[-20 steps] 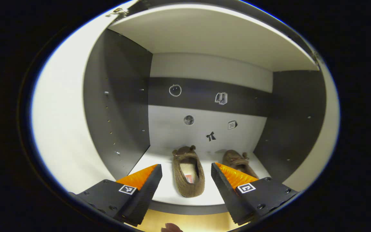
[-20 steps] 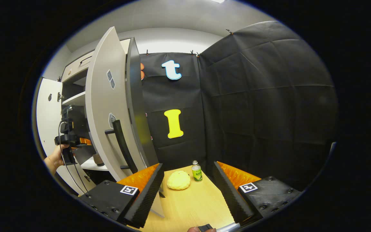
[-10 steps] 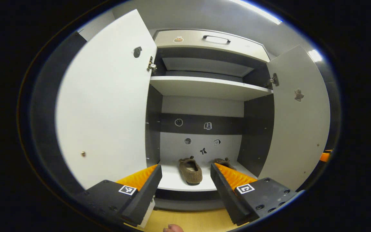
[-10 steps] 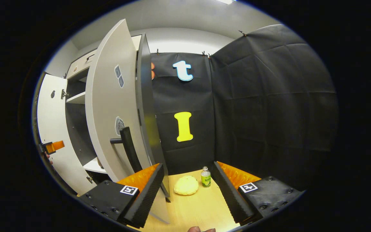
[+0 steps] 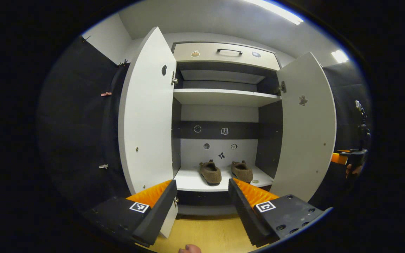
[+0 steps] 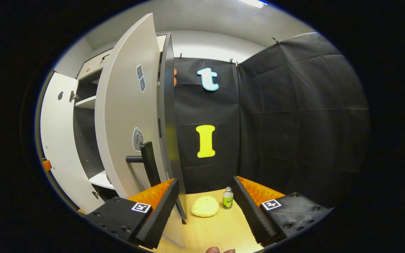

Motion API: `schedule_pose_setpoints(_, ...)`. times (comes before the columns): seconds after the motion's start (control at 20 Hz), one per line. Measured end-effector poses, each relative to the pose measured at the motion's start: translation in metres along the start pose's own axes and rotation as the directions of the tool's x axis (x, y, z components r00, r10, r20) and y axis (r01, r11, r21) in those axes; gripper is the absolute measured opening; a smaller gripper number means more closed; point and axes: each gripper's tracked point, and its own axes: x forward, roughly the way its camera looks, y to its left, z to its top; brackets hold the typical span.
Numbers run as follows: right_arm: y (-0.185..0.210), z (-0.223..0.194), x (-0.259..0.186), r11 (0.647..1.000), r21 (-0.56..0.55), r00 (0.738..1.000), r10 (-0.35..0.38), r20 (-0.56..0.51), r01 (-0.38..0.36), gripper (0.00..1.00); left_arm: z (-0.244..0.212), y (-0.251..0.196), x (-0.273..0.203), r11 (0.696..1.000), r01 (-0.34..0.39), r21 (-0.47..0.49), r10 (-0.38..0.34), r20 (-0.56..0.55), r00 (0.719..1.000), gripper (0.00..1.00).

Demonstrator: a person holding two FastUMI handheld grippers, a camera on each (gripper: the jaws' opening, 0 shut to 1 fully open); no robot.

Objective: Grab one shoe with the right hand and put it into the shoe cabinet, grab the other shoe with the left hand and put it into the shoe cabinet; then close the right door with the right hand and the left door with the left hand.

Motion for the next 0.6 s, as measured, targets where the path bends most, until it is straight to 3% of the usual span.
schedule_pose_setpoints(0.35,0.013,-0.001,-0.008,0.999,-0.012,0.999,-0.043,0.011,0.043,0.97,-0.02,0.0,-0.015,0.999,0.044,0.029,-0.043,-0.027,0.999,0.94)
schedule_pose_setpoints(0.6,0.05,-0.005,-0.017,1.0,0.0,1.0,-0.016,-0.001,0.016,0.97,-0.033,0.004,-0.022,0.997,0.068,0.021,-0.067,-0.05,0.996,0.94)
